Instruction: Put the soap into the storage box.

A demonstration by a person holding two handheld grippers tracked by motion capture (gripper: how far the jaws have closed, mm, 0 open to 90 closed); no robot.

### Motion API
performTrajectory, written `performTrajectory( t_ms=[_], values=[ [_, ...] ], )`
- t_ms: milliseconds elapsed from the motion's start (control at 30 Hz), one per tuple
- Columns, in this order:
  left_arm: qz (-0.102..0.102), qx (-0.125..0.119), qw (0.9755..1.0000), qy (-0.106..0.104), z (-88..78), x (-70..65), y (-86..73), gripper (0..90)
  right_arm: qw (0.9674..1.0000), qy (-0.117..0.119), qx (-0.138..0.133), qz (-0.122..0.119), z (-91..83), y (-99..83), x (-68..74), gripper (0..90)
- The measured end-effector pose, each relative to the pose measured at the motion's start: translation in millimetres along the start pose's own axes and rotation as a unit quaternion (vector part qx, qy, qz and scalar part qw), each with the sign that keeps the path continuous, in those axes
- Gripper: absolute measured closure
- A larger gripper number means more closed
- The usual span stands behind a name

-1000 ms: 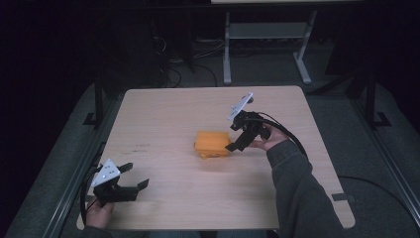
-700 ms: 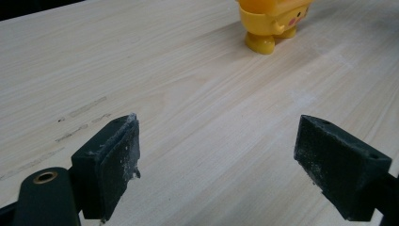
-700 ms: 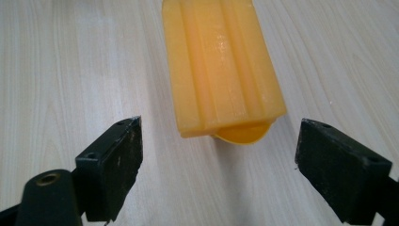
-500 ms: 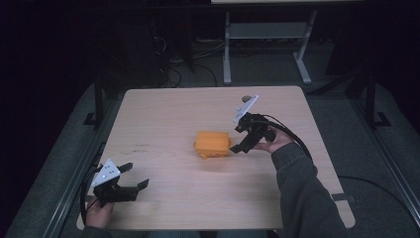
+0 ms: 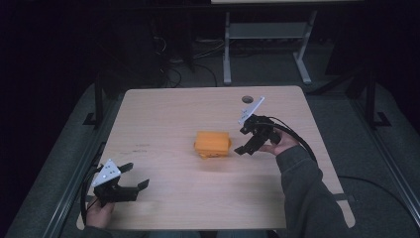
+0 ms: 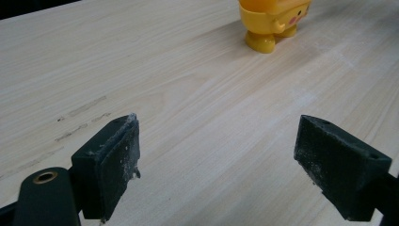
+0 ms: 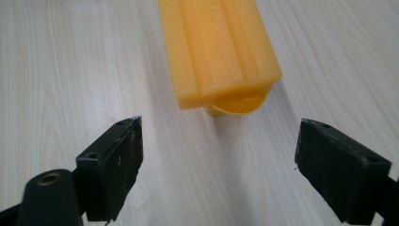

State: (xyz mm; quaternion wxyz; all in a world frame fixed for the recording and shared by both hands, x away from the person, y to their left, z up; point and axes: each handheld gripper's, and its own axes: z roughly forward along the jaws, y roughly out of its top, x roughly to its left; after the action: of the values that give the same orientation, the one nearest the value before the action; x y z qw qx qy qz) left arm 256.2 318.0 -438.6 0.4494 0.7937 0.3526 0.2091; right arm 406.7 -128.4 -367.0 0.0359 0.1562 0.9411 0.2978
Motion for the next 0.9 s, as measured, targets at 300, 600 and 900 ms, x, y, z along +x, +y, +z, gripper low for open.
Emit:
performTrajectory(
  t_ms=[300, 600, 900],
  values=[
    [0.0, 0.0, 1.0, 0.0, 0.0, 0.0, -0.1, 14.3, 1.0, -0.001, 0.0, 0.006, 0.0, -9.3, 1.8, 15.1],
    [-0.002, -0.001, 1.0, 0.0, 0.7, -0.4, -0.2, 14.3, 0.9998, -0.004, -0.001, 0.018, -3.2, -22.2, 3.7, 15.2],
    [-0.002, 0.0, 1.0, -0.001, 1.3, -1.0, -0.1, 14.3, 0.9997, -0.005, -0.003, 0.025, -5.4, -34.5, 6.8, 15.2]
  ],
)
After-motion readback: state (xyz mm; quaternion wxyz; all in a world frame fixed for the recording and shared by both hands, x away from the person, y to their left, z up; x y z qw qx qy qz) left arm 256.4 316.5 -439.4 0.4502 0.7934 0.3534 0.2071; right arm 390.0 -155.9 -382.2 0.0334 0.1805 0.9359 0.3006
